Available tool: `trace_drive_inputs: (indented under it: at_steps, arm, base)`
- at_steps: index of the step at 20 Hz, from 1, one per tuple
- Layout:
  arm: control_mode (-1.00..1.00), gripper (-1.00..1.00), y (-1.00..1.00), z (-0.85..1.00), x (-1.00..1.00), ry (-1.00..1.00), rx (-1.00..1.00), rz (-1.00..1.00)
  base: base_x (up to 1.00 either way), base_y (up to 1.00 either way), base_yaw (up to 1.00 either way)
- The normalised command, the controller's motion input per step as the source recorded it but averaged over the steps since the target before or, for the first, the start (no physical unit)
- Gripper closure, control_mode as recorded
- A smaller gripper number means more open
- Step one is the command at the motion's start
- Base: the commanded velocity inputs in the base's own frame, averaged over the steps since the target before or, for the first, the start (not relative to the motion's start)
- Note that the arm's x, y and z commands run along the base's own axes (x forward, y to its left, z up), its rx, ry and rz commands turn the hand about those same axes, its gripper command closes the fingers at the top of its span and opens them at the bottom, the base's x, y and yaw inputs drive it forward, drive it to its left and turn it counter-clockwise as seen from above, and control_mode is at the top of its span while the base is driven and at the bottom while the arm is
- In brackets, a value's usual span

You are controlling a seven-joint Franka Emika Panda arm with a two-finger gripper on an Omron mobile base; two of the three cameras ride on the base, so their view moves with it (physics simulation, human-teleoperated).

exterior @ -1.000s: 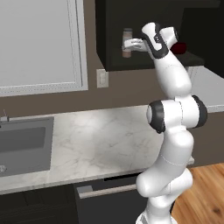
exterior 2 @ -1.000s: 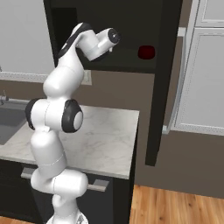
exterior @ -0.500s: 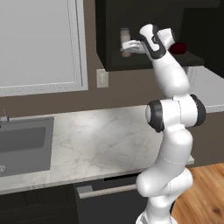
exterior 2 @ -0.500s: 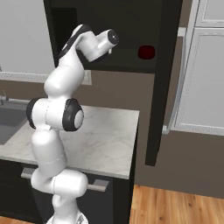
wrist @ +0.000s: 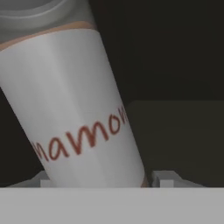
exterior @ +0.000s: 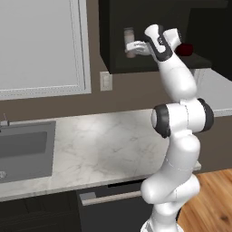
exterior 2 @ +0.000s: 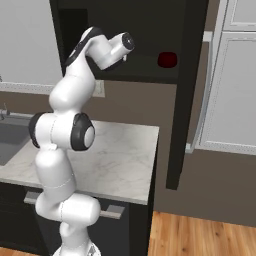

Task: Take the cinnamon bottle from the cabinet and place it on the dining table, next to the plate with the cupcake. Then take the chocolate from the dining counter and place it on the cupcake plate.

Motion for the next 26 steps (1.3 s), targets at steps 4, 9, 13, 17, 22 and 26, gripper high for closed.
trace_drive_inputs:
  at_steps: [4, 9, 13, 17, 22, 26]
  arm:
    - [-1.0, 1.0, -0.06, 0.13, -0.41, -0.08, 0.04, 0.06]
    - [-1.0, 1.0, -0.02, 0.12, -0.66, -0.09, 0.04, 0.01]
    - [-1.0, 1.0, 0.12, 0.15, -0.52, -0.02, 0.0, 0.0]
    - [-1.0, 1.0, -0.02, 0.07, -0.66, -0.05, 0.0, 0.0]
    - [-1.0, 1.0, -0.05, 0.0, -0.72, -0.01, 0.0, 0.0]
    - [-1.0, 1.0, 0.0, 0.0, -0.72, 0.0, 0.0, 0.0]
  base:
    - [0.0, 0.0, 0.0]
    - [0.0, 0.0, 0.0]
    - [0.0, 0.0, 0.0]
    - [0.0, 0.0, 0.0]
    - [0.0, 0.0, 0.0]
    - [0.0, 0.0, 0.0]
